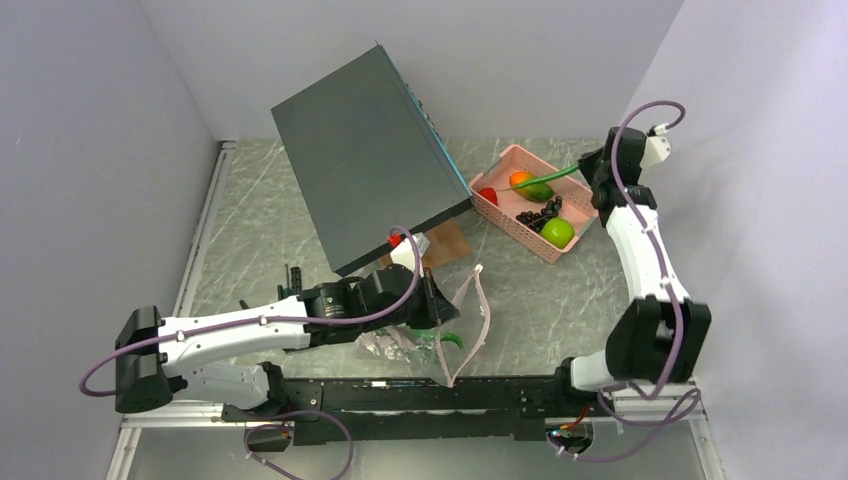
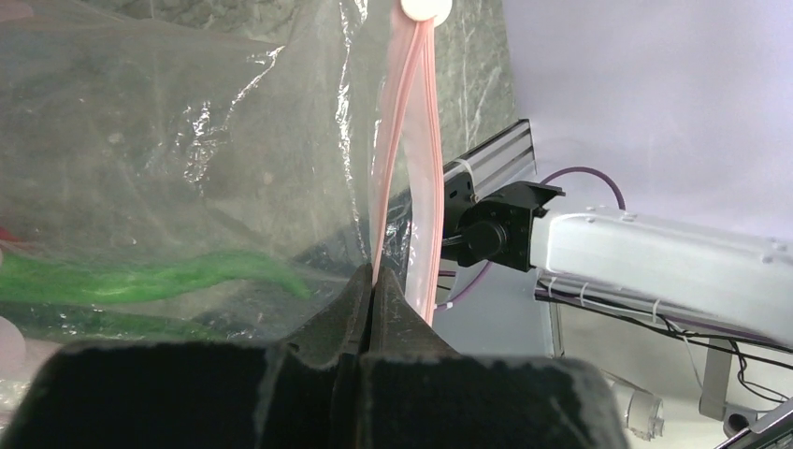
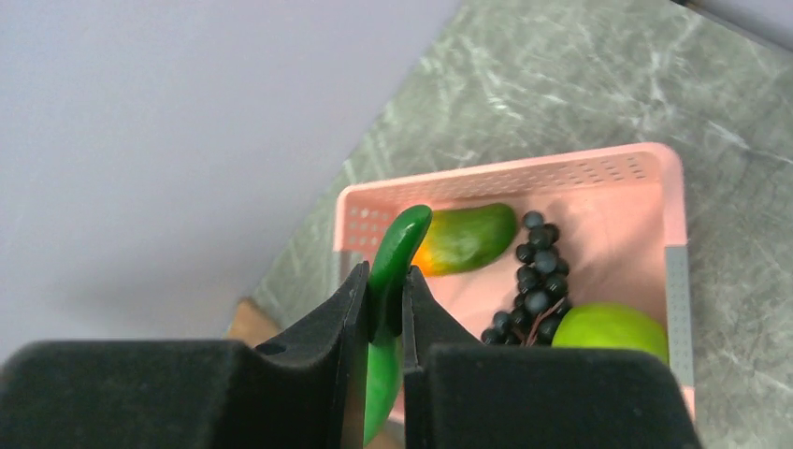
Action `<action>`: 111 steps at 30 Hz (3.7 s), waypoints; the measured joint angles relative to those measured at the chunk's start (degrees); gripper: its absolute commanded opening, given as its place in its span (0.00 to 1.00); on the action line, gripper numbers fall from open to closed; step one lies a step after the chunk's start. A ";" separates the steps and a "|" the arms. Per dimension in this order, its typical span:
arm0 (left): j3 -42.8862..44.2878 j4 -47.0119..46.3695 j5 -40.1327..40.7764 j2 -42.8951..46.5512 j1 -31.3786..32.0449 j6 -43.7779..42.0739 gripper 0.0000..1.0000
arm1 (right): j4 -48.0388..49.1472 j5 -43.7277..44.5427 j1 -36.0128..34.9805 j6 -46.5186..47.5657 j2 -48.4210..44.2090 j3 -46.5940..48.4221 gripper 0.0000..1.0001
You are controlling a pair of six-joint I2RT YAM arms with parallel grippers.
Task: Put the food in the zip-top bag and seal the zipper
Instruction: Pick up the fake vegetable from the bin, then place the fake vegetable in the zipper food storage bag, then pick up the fake fruit from the bin.
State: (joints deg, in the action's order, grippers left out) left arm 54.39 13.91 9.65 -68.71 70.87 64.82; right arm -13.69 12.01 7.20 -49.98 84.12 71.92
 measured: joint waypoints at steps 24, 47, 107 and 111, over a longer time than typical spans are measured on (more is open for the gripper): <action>-0.68 -0.74 0.79 1.05 0.00 4.31 0.00 | -19.80 -5.07 -15.43 20.06 -50.34 -6.16 0.00; 4.92 -3.37 -2.08 -3.61 0.00 6.75 0.00 | -8.04 -28.15 -15.45 24.48 -62.49 -19.87 0.13; -2.64 1.09 -0.66 1.84 0.00 7.91 0.00 | -4.70 -25.33 -10.34 19.30 16.92 5.90 0.64; -2.64 1.55 -0.61 1.81 0.00 8.09 0.00 | -1.40 -29.99 -10.40 21.07 23.37 7.30 0.66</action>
State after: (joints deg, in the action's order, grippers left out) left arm 51.75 15.46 9.04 -66.89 70.87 72.90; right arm -15.09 -17.98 -3.20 -28.91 107.48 79.22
